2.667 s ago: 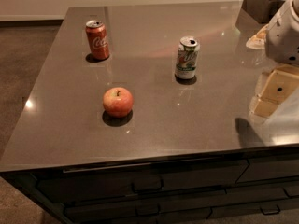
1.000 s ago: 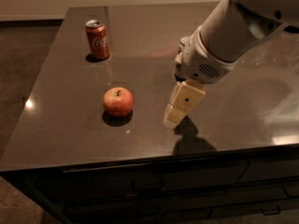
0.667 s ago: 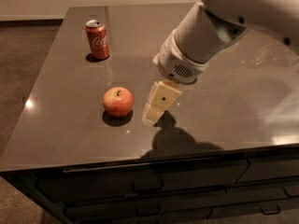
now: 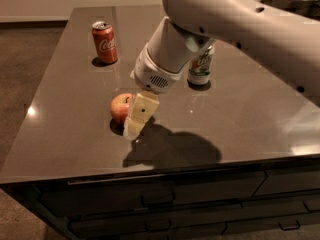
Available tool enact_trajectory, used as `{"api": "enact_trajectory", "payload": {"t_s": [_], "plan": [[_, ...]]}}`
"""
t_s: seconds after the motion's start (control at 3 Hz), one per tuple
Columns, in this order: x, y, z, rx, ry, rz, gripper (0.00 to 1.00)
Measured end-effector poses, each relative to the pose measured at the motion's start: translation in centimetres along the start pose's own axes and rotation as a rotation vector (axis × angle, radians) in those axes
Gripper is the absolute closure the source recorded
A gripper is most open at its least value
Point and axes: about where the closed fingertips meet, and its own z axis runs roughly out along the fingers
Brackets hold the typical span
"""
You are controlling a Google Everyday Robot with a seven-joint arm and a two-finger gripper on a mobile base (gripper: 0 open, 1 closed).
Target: Move apple near coke can
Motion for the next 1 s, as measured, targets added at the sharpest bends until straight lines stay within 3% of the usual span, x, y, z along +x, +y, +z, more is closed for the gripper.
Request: {"api": "enact_trajectory", "payload": {"t_s": [0.33, 0.67, 1.0], "plan": [[-0.1, -0.1, 2.3, -0.049, 0.025, -0.019, 0.00], [0.0, -0.6, 3.0, -0.064, 0.034, -0.024, 0.17], [-0.7, -0.7, 3.4, -0.088, 0.044, -0.045, 0.42]]}}
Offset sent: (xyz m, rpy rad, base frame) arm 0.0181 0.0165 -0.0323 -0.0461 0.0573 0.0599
